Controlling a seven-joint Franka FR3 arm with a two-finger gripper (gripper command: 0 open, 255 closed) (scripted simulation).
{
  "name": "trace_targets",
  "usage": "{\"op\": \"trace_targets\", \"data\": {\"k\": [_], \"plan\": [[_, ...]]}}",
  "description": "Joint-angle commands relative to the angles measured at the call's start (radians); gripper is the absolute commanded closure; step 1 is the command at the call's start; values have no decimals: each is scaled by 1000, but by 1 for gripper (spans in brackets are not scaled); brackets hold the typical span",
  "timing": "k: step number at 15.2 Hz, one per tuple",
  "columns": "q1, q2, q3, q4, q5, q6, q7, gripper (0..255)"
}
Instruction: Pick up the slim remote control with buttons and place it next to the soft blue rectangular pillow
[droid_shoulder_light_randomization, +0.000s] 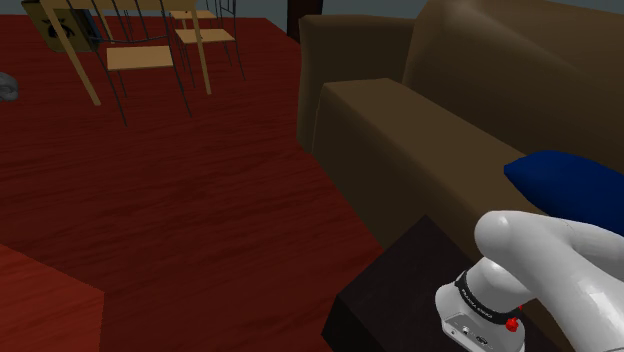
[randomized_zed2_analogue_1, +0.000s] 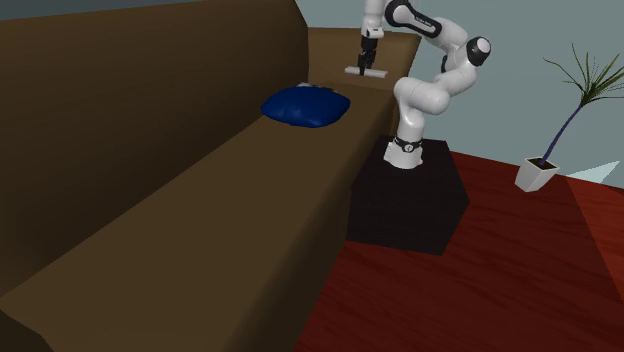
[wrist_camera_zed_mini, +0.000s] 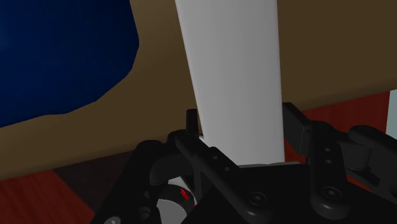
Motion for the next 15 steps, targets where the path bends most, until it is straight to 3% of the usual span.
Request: {"op": "trace_targets", "data": {"k": [1,15], "plan": [[-9,-14,-19,-21,-19,11,-2,255],[-76,-102,-170,-171,-161,89,-1,255]]}}
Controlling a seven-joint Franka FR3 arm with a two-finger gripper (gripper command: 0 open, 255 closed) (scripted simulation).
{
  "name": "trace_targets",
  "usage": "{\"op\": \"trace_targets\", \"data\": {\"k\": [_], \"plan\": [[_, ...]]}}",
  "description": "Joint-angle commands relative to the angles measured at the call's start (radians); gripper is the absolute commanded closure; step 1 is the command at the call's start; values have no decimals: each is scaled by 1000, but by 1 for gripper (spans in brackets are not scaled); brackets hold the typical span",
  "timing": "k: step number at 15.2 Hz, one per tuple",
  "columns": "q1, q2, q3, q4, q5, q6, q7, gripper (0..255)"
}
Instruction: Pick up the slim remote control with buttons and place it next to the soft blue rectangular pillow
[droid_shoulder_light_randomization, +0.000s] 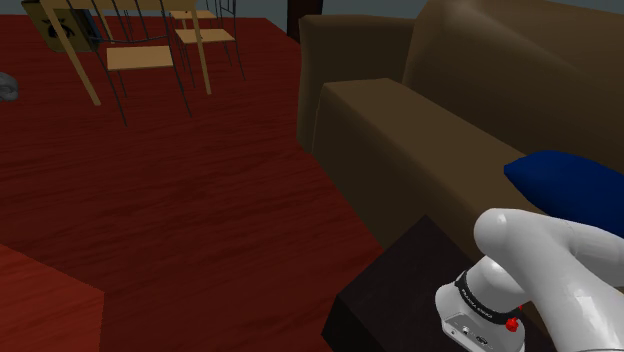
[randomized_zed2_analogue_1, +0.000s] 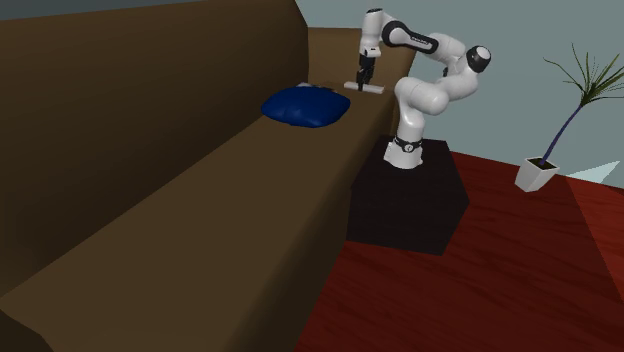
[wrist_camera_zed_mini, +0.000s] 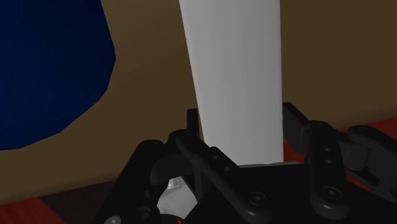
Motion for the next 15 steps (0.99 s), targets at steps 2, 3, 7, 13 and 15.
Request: {"op": "trace_targets", "data": {"k": [2,3,7,13,15], "plan": [[-14,-15,-38,-30,-35,19,2,255],[-19,-20,-51,-39,-48,24,1,255],[-40,-37,-106,-73,-98,47,-1,255],[-50,-44,-136,-90,-126,59,-2,255],[-50,-44,-136,-90,-126,59,-2,255]]}}
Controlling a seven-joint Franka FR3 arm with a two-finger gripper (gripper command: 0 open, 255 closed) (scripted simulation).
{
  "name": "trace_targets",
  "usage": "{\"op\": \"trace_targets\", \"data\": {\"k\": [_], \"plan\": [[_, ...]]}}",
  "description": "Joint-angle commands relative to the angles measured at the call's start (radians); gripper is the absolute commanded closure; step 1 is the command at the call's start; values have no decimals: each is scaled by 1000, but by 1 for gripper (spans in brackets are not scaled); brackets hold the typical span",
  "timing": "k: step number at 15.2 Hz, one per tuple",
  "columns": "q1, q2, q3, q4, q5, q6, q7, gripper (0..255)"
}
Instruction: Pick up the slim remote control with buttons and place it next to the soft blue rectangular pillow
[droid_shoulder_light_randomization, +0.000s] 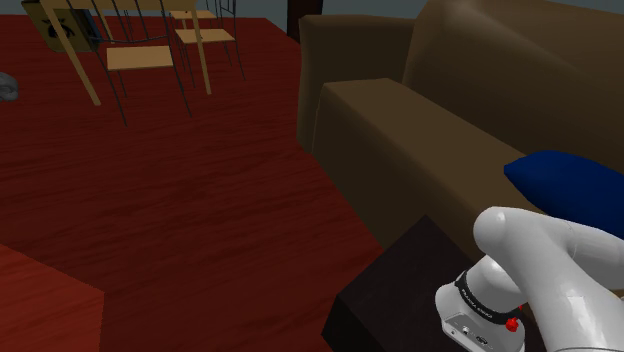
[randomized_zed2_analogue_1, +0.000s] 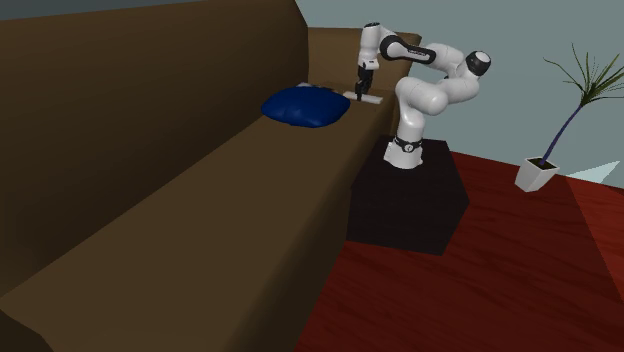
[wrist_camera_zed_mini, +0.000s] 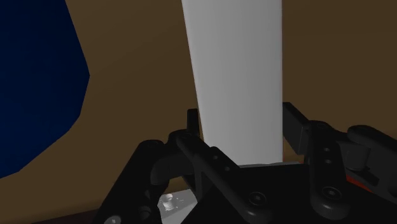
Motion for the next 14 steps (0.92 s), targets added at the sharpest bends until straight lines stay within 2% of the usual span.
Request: {"op": "trace_targets", "data": {"k": [1,2,7,11,14], "plan": [[0,0,0,0,0,0,0,255],[0,0,0,0,0,0,0,0],[0,0,0,0,0,0,0,0],[46,38,129,78,118,-56,5,0],[46,38,129,78,119,-55,5,0]]}}
